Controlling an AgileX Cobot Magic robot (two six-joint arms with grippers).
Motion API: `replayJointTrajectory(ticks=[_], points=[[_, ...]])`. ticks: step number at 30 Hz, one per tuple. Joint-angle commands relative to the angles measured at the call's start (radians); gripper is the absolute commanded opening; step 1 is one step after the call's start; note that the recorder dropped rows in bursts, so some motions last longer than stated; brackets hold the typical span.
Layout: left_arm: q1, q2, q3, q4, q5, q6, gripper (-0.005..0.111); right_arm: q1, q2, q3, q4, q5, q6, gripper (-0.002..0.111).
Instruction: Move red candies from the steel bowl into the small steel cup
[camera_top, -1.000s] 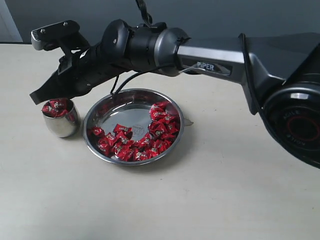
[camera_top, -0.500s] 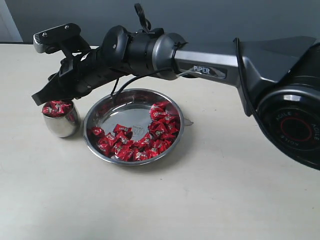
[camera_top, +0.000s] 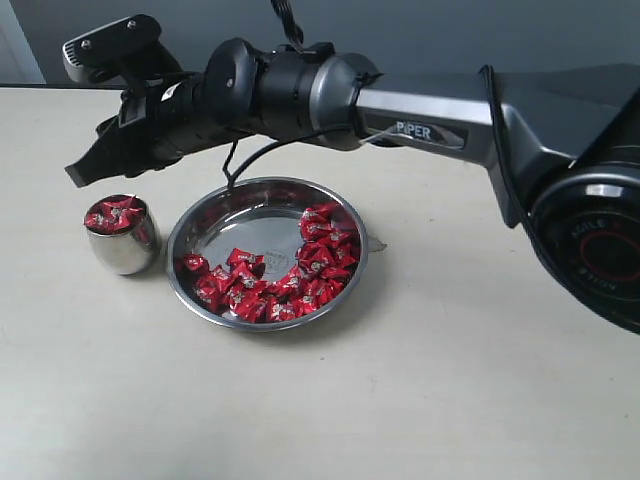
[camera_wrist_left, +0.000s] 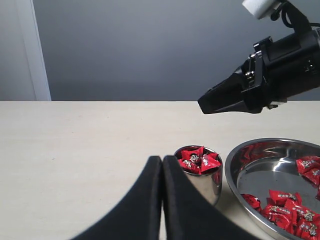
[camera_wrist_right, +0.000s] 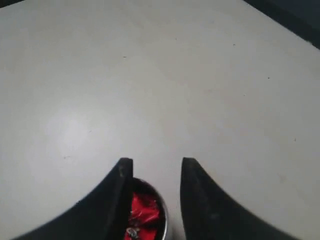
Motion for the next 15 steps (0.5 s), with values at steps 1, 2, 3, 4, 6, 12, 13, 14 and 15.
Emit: replayJointTrajectory(ticks=[1,2,3,4,6,12,13,14,15], points=[[-0.005,-0.005,0.001,0.000,-0.006,-0.004,0.000,-0.004,-0.014,-0.001,-0.054,0.033,0.010,0.032],[-0.005,-0.005,0.001,0.000,-0.006,-0.004,0.000,-0.006,-0.014,-0.001,-0.074,0.057,0.034,0.032],[-0.005,-0.005,0.001,0.000,-0.006,-0.004,0.000,-0.011,-0.014,-0.001,-0.091,0.088,0.063,0.032],[-0.005,-0.005,0.001,0.000,-0.006,-0.004,0.000,-0.017,-0.014,-0.001,-0.099,0.120,0.085,0.032],[-0.005,-0.005,0.001,0.000,-0.006,-0.004,0.000,-0.042,-0.014,-0.001,-0.125,0.224,0.143,0.032],[-0.005,-0.005,0.001,0.000,-0.006,-0.004,0.000,-0.130,-0.014,-0.001,-0.218,0.517,0.221,0.032],[-0.005,-0.005,0.001,0.000,-0.006,-0.004,0.000,-0.138,-0.014,-0.001,-0.231,0.541,0.221,0.032],[-0.005,-0.005,0.001,0.000,-0.006,-0.004,0.000,-0.144,-0.012,-0.001,-0.251,0.564,0.221,0.032],[-0.005,-0.005,0.001,0.000,-0.006,-0.004,0.000,-0.152,-0.012,-0.001,-0.264,0.577,0.221,0.032]])
